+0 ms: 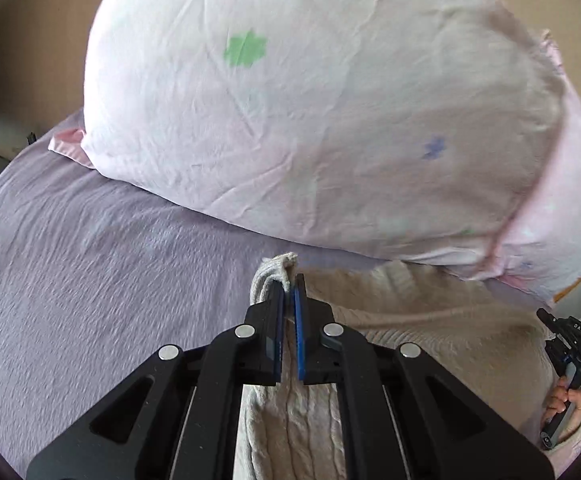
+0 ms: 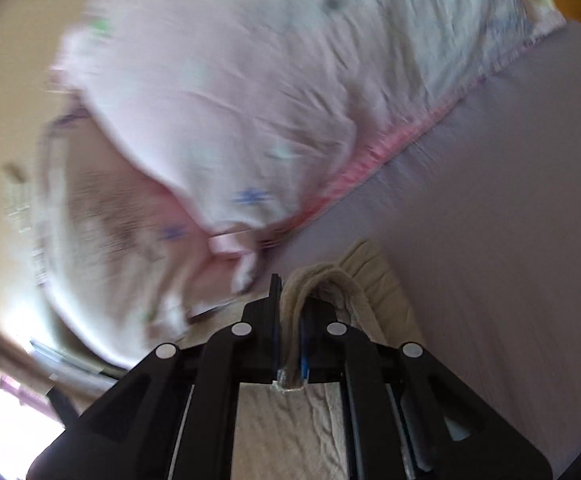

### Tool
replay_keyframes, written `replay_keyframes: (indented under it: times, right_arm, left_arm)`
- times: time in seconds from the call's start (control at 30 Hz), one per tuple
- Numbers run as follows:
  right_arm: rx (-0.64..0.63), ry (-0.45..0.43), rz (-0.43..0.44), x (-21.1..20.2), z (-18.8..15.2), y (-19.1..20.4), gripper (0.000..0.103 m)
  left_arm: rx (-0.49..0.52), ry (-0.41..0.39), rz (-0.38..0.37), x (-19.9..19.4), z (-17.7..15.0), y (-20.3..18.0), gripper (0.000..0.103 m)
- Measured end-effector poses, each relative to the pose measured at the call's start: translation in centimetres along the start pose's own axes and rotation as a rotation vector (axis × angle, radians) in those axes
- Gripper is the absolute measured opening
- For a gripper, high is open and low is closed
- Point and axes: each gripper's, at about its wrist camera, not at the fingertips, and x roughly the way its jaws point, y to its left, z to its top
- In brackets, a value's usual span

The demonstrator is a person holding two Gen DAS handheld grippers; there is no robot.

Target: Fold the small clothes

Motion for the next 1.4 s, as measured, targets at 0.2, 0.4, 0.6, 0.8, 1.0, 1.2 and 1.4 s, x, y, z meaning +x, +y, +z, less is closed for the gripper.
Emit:
replay_keyframes:
  times: [0.2, 0.4, 0.6, 0.8, 1.0, 1.2, 1.4]
  right_arm:
    - [-0.086, -0.013, -0.021, 1.3, -0.3, 2.5, 0.069]
    - [-0.240, -0.059, -0.014, -1.8, -2.2, 5.4, 0.086]
    - [-0.322, -0.083, 0.094, -4.7, -5.7, 5.1, 0.094]
    - [-0.315, -0.091, 0.141, -5.0, -6.1, 5.1, 0.094]
    - [-0.276, -0.115, 0.222, -6.9, -5.4, 4.4, 0.094]
    - [-0.248, -0.203, 0.252, -10.2, -3.5, 3.2, 0.094]
    - [-0.216, -0.296, 0.148, -12.6, -0.9, 0.4, 0.094]
  left_arm:
    - [-0.105, 0.000, -0.086, 0.5, 1.3, 1.6, 0.006]
    - [-0.098, -0.071, -0.098, -3.8, 1.3, 3.1, 0.072]
    - [-0.038, 0.162, -0.204, -2.5, -4.0, 3.4, 0.065]
    - [-0.112, 0.188, -0.266, -1.0, -6.2, 2.9, 0.043]
    - [-0.207, 0.195, -0.265, -0.2, -4.9, 2.0, 0.014]
    - [-0.121, 0.101, -0.360, -5.0, -1.1, -8.5, 0.013]
    - [0.019, 0.178, -0.532, -2.0, -3.7, -25.9, 0.013]
